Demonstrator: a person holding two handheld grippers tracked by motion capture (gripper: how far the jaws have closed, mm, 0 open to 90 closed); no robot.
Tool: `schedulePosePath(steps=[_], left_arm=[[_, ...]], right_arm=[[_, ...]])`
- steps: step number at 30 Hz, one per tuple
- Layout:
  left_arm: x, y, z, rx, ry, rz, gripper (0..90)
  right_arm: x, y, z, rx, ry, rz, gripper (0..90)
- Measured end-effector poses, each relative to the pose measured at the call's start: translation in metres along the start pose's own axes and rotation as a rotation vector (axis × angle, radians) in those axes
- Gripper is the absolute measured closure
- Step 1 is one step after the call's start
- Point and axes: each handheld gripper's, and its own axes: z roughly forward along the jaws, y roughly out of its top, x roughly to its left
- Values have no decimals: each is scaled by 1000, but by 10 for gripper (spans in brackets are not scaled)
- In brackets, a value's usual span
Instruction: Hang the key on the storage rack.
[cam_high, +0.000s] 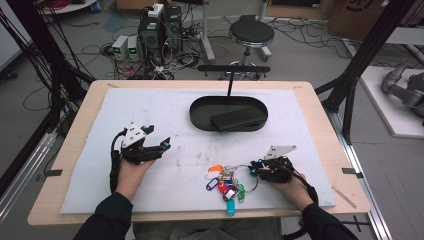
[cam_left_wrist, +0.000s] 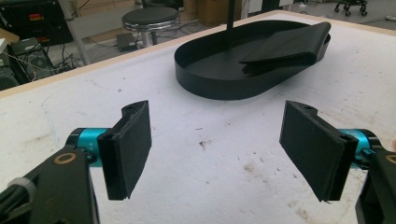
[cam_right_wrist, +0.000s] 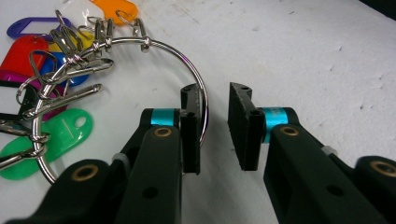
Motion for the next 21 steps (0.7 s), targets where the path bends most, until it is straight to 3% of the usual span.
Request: schedulePosePath(steps=[4,15,21], left_arm=[[0,0,0,4,1,2,252],[0,-2,-1,6,3,1,252],[0,-2,-2,3,2,-2,251]], right_arm=[[0,2,1,5,17,-2,860],[-3,5,2,1,36,30,867],[-8,6,-3,-53,52,78,870]])
